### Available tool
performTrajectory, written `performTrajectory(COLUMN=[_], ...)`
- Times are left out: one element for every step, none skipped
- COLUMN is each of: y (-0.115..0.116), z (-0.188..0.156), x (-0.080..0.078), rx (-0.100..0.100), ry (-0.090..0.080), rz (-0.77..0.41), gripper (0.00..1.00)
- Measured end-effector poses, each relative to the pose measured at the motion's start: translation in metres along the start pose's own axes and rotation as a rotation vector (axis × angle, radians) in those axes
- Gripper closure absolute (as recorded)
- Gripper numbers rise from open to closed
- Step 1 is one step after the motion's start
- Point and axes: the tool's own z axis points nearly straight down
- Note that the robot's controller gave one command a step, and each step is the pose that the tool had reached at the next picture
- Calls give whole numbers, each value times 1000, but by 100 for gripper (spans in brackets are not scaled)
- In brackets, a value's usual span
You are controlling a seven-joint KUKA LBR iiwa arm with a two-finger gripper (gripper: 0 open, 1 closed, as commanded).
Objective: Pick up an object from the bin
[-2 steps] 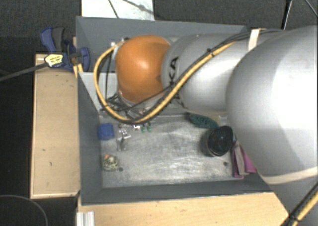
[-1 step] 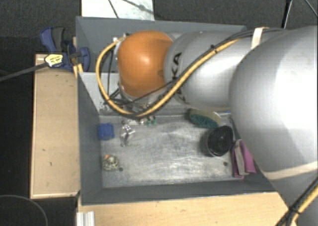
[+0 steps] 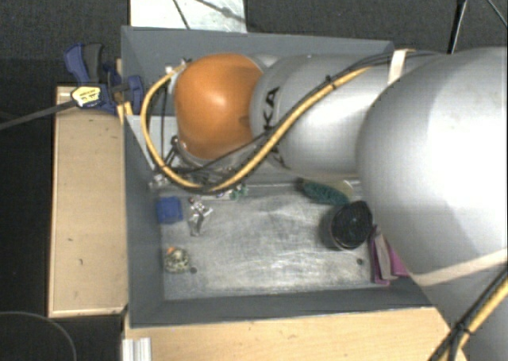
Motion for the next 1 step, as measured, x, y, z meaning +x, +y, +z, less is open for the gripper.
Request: performTrajectory(y=[-5], z=[30], x=[11], rx=[-2], ry=[13], rz=[-142], gripper=[0])
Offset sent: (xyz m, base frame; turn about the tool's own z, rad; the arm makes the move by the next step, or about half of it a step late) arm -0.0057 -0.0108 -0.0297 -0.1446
